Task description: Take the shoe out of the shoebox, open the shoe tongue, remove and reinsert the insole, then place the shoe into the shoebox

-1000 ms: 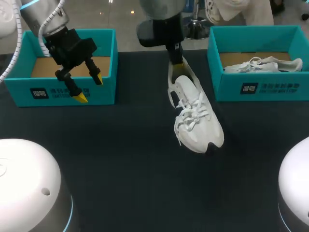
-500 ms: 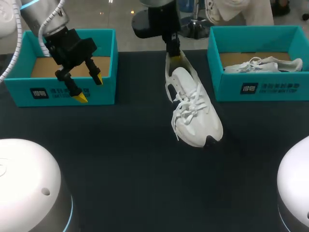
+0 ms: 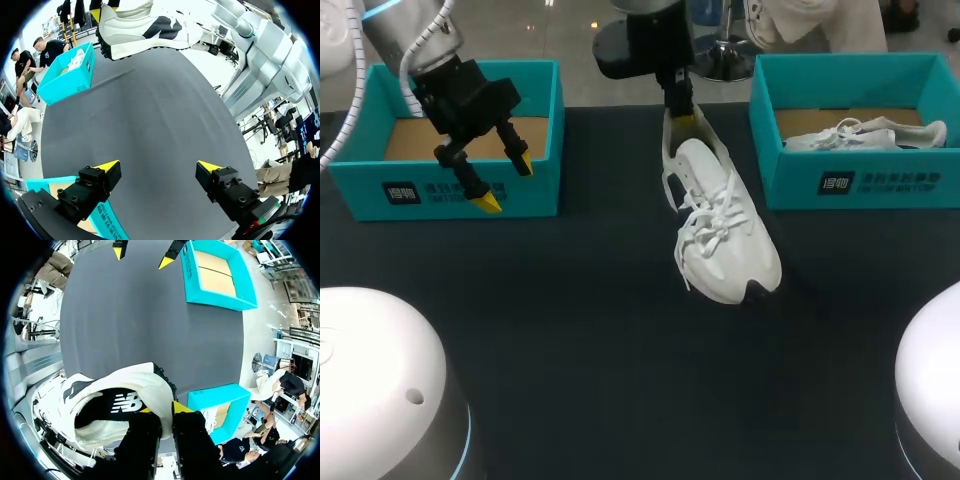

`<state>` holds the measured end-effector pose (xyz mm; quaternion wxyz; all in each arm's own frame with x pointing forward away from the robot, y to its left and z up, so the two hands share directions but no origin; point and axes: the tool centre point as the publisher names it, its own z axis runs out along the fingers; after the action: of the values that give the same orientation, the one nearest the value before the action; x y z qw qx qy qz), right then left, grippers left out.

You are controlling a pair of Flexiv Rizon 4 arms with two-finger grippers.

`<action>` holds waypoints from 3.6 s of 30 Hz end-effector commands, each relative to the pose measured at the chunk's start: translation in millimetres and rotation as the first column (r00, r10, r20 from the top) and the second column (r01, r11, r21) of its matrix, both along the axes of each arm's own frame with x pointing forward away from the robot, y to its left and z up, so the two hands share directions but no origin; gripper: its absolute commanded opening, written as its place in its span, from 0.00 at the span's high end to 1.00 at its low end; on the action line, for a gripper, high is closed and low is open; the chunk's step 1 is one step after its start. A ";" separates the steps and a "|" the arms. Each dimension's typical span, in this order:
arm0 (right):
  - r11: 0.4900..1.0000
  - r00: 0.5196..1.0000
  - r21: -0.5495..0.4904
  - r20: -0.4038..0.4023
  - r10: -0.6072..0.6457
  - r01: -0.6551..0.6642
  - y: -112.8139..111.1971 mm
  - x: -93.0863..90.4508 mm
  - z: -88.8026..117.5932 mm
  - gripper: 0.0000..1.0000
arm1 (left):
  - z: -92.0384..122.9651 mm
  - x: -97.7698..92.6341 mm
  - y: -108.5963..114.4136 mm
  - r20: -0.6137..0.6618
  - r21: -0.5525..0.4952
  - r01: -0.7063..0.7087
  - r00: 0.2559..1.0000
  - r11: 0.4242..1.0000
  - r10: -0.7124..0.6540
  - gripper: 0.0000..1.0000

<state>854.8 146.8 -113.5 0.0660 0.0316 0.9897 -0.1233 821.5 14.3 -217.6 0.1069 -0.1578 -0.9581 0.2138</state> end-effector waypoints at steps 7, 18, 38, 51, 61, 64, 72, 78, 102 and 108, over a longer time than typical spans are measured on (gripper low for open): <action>1.000 1.000 -0.003 -0.002 -0.001 0.001 0.4 0.9 1.9 1.00 | 0.4 0.2 0.4 0.000 0.003 0.001 1.000 1.000 -0.001 0.00; 1.000 1.000 -0.003 0.000 -0.018 0.018 -66.1 53.0 17.9 1.00 | 0.4 0.2 0.4 0.000 0.003 0.001 1.000 1.000 -0.001 0.00; 0.991 0.981 0.005 0.138 -0.136 0.137 -241.9 195.7 27.8 1.00 | 0.4 0.2 0.4 0.000 0.003 0.001 1.000 1.000 -0.001 0.00; 0.979 0.972 0.019 0.114 -0.206 0.205 -282.2 230.4 25.2 1.00 | 0.4 0.2 0.4 0.000 0.003 0.001 1.000 1.000 -0.001 0.00; 0.979 0.972 0.019 0.114 -0.206 0.205 -282.2 230.4 25.2 1.00 | 0.4 0.2 0.4 0.000 0.003 0.001 1.000 1.000 -0.001 0.00; 0.979 0.972 0.019 0.114 -0.206 0.205 -282.2 230.4 25.2 1.00 | 0.4 0.2 0.4 0.000 0.003 0.001 1.000 1.000 -0.001 0.00; 0.979 0.972 0.019 0.114 -0.206 0.205 -282.2 230.4 25.2 1.00 | 0.4 0.2 0.4 0.000 0.003 0.001 1.000 1.000 -0.001 0.00; 0.980 0.968 0.026 0.149 -0.200 0.198 -305.9 268.0 24.4 1.00 | 0.4 0.2 0.4 0.000 0.003 0.001 1.000 1.000 -0.001 0.00; 0.946 0.944 0.095 0.085 -0.319 0.312 -415.4 358.7 -0.1 1.00 | 0.4 0.2 0.4 0.000 0.003 0.001 1.000 1.000 -0.001 0.00; 0.946 0.944 0.095 0.085 -0.319 0.312 -415.4 358.7 -0.1 1.00 | 0.4 0.2 0.4 0.000 0.003 0.001 1.000 1.000 -0.001 0.00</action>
<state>1207.0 -268.1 -117.3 0.1182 0.1964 0.9689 -0.0930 821.5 14.3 -217.6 0.1069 -0.1578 -0.9581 0.2138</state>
